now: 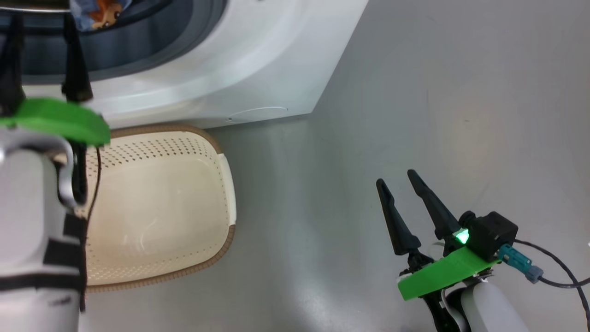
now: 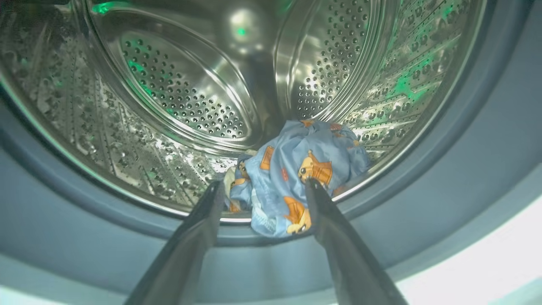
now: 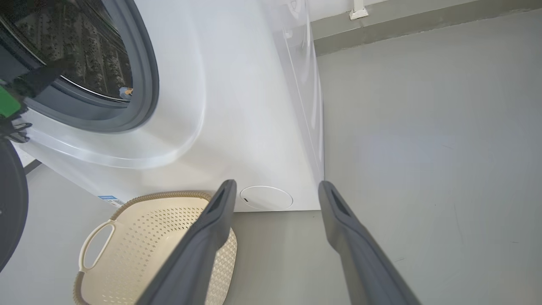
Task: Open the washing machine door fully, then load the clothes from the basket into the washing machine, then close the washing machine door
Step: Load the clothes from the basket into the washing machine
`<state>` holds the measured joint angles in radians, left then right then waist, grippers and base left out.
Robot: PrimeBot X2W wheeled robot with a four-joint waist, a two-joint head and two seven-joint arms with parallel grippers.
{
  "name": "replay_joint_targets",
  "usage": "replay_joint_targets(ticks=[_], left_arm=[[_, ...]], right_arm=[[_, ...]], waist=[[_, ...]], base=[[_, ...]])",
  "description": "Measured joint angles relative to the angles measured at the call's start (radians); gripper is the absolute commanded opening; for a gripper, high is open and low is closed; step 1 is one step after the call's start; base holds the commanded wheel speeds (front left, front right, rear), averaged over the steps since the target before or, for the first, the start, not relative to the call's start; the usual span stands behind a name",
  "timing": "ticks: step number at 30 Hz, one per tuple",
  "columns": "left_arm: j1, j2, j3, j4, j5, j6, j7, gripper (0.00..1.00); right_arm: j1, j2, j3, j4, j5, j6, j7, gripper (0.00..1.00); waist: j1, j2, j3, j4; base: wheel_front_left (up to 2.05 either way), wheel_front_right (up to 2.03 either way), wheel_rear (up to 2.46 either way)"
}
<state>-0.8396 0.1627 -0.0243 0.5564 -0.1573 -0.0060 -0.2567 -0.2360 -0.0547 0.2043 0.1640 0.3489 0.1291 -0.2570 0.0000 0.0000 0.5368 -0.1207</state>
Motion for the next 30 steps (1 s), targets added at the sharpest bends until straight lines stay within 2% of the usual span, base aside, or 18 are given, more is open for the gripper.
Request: replay_joint_targets(ticks=[7, 15, 19, 30], left_arm=[[0.197, -0.008, 0.015, -0.161, -0.005, 0.005, 0.000, 1.00], [0.397, -0.024, 0.059, -0.328, -0.022, 0.030, 0.000, 1.00], [0.496, -0.051, 0.085, -0.405, -0.037, 0.038, 0.000, 1.00], [0.683, -0.084, 0.105, -0.453, -0.041, 0.052, 0.000, 1.00]], right_arm=[[0.017, -0.001, -0.022, -0.001, -0.004, 0.000, 0.000, 1.00], [0.049, -0.001, -0.023, -0.001, -0.013, 0.000, 0.000, 1.00], [0.050, -0.001, -0.019, 0.001, -0.013, 0.000, 0.000, 1.00], [0.050, -0.001, 0.002, 0.011, -0.013, 0.000, 0.000, 1.00]], waist=[[0.0000, 0.0000, -0.022, 0.019], [0.0001, 0.0000, -0.047, 0.037], [0.0000, 0.0000, -0.053, 0.040], [0.0000, 0.0000, -0.058, 0.043]], base=[[0.00, 0.00, 0.00], [0.00, 0.00, 0.00], [0.00, 0.00, 0.00], [0.00, 0.00, 0.00]])
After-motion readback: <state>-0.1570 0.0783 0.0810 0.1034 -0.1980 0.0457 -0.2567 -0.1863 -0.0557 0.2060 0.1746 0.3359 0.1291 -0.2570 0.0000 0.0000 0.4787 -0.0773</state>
